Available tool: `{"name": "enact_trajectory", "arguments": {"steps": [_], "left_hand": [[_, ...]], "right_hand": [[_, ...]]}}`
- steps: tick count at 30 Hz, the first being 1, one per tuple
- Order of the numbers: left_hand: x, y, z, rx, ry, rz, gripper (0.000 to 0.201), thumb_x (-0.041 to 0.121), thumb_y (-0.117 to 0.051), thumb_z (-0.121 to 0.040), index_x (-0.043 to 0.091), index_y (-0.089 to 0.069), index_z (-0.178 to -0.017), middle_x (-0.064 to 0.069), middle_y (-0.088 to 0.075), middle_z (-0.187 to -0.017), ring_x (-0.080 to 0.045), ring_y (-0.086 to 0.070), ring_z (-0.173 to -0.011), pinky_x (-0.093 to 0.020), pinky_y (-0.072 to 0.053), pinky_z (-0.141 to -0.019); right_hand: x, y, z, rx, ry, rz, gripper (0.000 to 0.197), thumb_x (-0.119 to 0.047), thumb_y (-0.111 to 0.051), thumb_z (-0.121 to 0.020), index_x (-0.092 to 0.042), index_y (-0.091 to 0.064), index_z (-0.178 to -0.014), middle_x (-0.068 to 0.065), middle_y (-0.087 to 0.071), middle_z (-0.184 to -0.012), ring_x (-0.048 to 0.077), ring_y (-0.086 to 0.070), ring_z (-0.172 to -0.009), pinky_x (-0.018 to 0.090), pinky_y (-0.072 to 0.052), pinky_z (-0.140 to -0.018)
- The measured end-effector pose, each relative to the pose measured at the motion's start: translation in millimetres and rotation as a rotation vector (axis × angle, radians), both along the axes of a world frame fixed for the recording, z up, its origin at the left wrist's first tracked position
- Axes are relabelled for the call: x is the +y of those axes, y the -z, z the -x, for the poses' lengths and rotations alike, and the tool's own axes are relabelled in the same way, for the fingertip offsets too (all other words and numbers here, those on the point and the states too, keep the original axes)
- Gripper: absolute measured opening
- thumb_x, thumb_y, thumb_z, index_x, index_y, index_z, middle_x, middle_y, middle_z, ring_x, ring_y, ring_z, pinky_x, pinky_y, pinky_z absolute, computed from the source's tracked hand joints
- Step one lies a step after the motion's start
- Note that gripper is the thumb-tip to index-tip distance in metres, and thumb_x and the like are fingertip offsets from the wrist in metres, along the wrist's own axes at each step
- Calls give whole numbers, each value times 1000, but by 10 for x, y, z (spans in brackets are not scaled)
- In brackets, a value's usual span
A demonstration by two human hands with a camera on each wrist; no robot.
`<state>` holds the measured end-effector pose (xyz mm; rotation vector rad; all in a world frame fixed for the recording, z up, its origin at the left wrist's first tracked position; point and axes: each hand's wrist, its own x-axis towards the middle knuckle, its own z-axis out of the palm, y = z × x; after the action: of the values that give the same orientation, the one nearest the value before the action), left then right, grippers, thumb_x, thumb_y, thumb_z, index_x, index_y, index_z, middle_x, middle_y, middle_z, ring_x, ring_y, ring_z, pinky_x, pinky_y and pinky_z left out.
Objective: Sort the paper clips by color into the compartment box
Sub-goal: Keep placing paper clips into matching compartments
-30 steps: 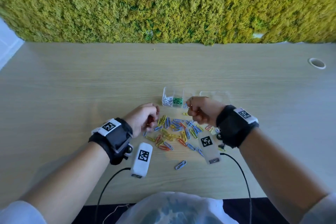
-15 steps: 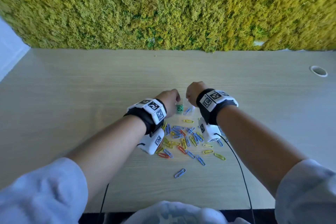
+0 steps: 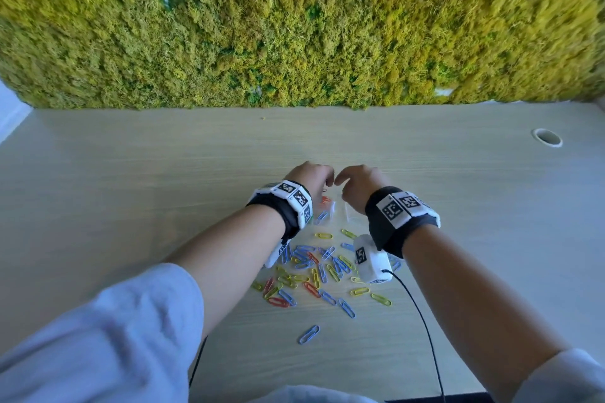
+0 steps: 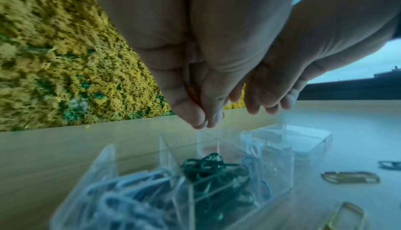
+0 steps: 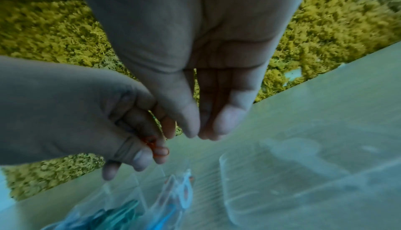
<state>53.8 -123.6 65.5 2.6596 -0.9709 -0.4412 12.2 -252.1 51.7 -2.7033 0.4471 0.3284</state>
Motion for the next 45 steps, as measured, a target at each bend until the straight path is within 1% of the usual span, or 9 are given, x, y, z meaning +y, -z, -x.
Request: {"name": "enact_trajectory", "arguments": {"steps": [9,14,17,22,30,37,39,42,45], "left_hand": [[-122,78,-8,-28,59,-44,35,4,-64,-82,14,-60,-115,-12,-63,-109,-31,-62,-95,-36,-51,-84],[-3,125,-37,-44,21,40,36,-3,-59,-82,16,-61,-113,-8,-61,-111,-26,-60,-94,-29,-47,-78],[114,130,-32,-47,-8,81,26,0,-57,-84,15,-64,-104,-4,-61,-102,-19,-56,-84,-24,-44,-74],[247,79,148,17,29,39,9,19,-62,-83,19,-69,-88,3,-60,-85,-19,-59,-81,-22,-42,-71],[202,201,536,68,185,-206,17,29,-64,-84,13,-71,-86,-5,-70,-89,-23,-66,-82,-30,-54,-71],[129,253,723,-63,181,-254,25,26,-52,-89,7,-69,-87,-5,-57,-73,-27,-65,-78,-34,-55,-68],[103,287,741,-67,176,-260,24,23,-51,-89,6,-67,-89,-3,-49,-67,-27,-63,-76,-33,-53,-66],[95,308,758,-62,168,-237,25,21,-45,-90,4,-64,-89,-4,-49,-65,-27,-58,-68,-32,-49,-61],[127,320,764,20,148,-161,20,21,-47,-87,7,-62,-88,-8,-60,-82,-26,-62,-77,-36,-55,-72]], "right_hand": [[-208,86,293,-19,145,-129,34,-6,-49,-86,-31,-67,-100,3,-62,-88,21,-58,-70,24,-48,-62],[-122,96,376,3,117,-100,31,-9,-48,-87,-32,-67,-96,1,-63,-92,21,-59,-71,25,-51,-64],[-70,50,440,31,73,-74,30,-9,-49,-88,-30,-70,-92,1,-67,-100,21,-66,-84,28,-57,-75],[8,37,543,179,-41,15,22,-16,-57,-86,-19,-72,-102,2,-69,-108,22,-65,-101,29,-53,-87],[172,216,589,279,-202,274,25,-35,-61,-86,-13,-70,-92,1,-67,-90,20,-64,-84,26,-50,-64],[247,354,656,213,-145,250,34,-38,-61,-83,-17,-48,-59,5,-57,-77,25,-59,-77,29,-48,-63],[250,355,685,204,-158,238,29,-36,-58,-83,-16,-53,-62,8,-64,-83,27,-62,-80,30,-51,-66],[242,337,728,187,-176,234,26,-31,-53,-84,-11,-69,-86,9,-68,-91,28,-65,-87,32,-55,-73],[246,306,765,176,-200,246,28,-33,-55,-84,-11,-71,-91,9,-70,-93,27,-66,-88,33,-56,-76]]}}
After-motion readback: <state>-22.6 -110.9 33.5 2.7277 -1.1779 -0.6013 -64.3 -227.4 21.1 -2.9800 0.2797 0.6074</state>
